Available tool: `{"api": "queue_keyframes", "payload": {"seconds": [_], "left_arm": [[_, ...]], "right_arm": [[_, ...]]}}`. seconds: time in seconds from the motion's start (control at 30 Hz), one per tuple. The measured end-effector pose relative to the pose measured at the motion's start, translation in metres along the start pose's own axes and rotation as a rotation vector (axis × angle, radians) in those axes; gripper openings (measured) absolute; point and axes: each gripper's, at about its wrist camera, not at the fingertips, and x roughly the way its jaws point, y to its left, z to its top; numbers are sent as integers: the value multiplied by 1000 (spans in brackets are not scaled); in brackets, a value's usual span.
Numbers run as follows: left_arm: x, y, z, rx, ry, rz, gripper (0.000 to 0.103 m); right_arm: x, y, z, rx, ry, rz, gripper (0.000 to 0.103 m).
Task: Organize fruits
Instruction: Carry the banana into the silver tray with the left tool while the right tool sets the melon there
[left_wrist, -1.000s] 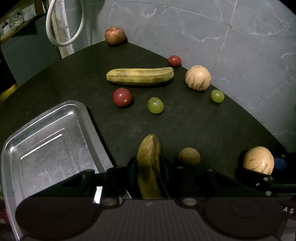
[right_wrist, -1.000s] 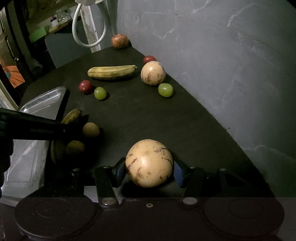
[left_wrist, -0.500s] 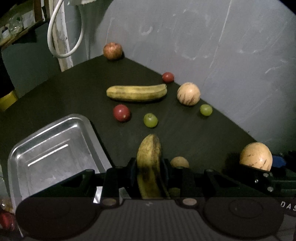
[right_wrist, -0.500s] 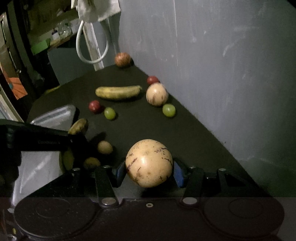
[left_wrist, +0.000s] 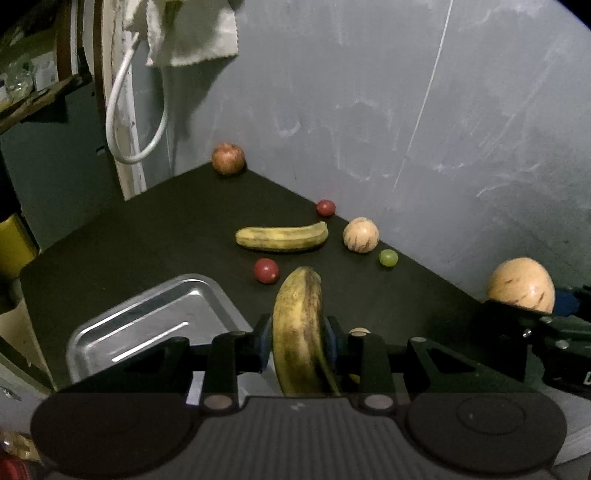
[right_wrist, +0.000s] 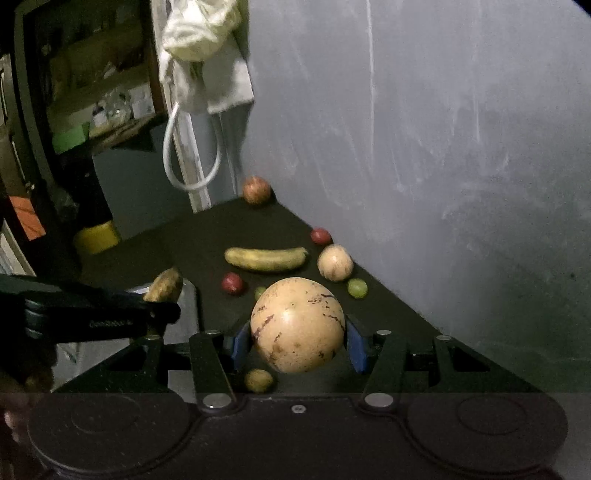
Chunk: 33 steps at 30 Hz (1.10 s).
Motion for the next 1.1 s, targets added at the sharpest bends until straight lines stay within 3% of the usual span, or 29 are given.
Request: {"api": "queue_keyframes", "payload": {"seconds": [0.33, 0.57, 1.1], "left_arm": [[-58, 42, -14, 19, -73, -53, 31], [-73, 65, -35, -31, -61, -31, 32], [-84, 76, -45, -288, -100, 263, 32]], "right_arm": [[-59, 79, -3, -3, -78, -23, 54], [-76, 102, -12, -16, -66, 15, 54], [-23, 72, 17, -220, -32, 307, 54]]}}
